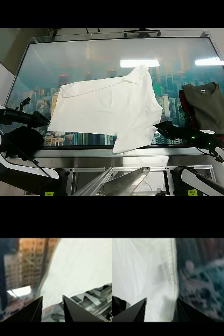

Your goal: Fold the shirts.

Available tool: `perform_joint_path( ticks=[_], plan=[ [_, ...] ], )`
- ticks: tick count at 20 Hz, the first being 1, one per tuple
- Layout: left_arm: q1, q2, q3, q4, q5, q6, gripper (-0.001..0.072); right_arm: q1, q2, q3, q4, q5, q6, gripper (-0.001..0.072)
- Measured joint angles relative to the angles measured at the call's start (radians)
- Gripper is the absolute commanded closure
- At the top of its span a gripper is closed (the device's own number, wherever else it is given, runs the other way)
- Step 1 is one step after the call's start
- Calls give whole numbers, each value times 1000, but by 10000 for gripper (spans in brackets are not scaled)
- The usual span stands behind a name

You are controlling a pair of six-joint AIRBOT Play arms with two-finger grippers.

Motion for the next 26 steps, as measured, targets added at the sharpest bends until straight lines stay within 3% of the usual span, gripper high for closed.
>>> perform_joint_path(
  ticks=[6,21,26],
  plan=[
    [4,1,-15,10,-23,34,424,0,0,0,0,0,0,255],
    [14,3,-23,70,143,64,424,24,0,0,-14,34,11,256],
    [-18,-42,-21,59,122,67,425,40,0,0,-6,34,11,256]
  ],
)
